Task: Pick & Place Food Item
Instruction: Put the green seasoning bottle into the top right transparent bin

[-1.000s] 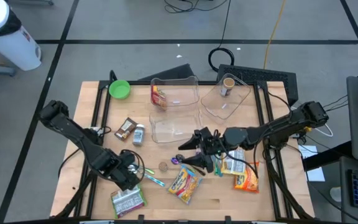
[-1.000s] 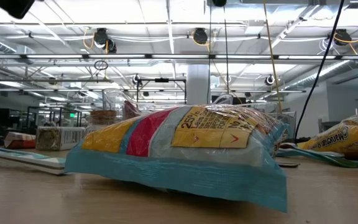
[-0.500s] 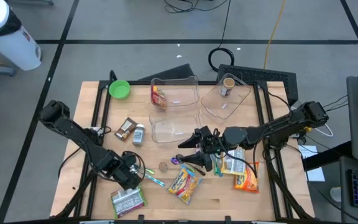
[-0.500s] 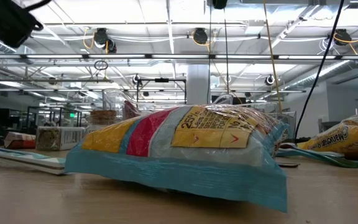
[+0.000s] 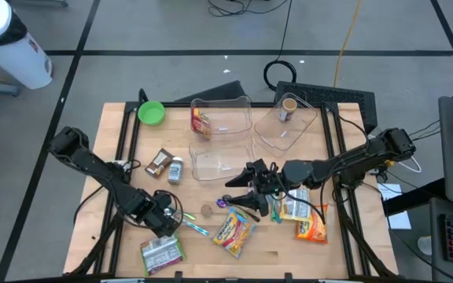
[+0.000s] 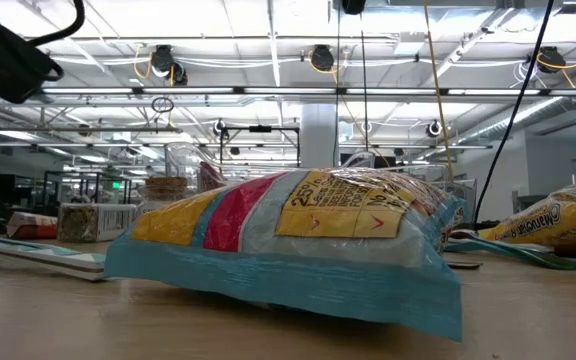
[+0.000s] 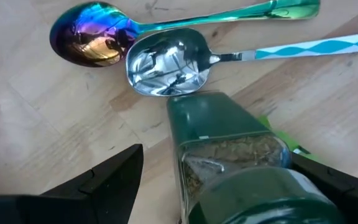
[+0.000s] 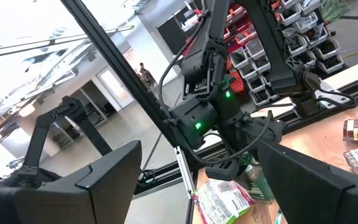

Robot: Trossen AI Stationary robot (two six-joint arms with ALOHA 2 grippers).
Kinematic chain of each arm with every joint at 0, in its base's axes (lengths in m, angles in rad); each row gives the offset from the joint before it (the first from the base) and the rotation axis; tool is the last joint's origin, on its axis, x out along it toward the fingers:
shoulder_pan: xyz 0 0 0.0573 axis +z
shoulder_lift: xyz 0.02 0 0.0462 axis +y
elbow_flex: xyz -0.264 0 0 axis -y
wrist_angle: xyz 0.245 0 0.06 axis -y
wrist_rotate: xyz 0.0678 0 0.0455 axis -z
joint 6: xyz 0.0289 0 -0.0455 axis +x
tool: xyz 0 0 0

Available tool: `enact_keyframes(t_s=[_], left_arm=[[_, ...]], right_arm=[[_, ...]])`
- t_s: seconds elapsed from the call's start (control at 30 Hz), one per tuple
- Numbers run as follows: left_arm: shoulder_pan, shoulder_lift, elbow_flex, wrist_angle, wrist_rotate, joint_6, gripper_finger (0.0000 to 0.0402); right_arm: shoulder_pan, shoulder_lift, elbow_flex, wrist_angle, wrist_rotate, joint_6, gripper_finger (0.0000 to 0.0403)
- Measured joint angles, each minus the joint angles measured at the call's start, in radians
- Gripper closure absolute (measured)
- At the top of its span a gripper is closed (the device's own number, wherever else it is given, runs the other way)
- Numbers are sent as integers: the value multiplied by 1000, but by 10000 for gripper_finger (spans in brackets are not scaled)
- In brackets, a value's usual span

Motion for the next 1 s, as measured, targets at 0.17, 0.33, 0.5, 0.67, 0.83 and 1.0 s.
enact_keyframes(t_s=[0.17,0.33,0.5,0.67,0.83,1.0], left_arm=[[1,0,0,-3,-1,3,83],[1,4,0,-5,-1,4,130],[1,3,0,-5,0,1,196],[1,3,0,-5,4,1,197],[1,3,0,-6,72,30,197],[-1,-25,-1,-6,147,55,197]], right_arm=[[0,0,0,0,0,0,90],[0,0,0,0,0,0,90],[0,0,0,0,0,0,90],[0,0,0,0,-2,-1,90],[0,0,0,0,-5,-23,90],[0,0,0,7,-8,-61,90]])
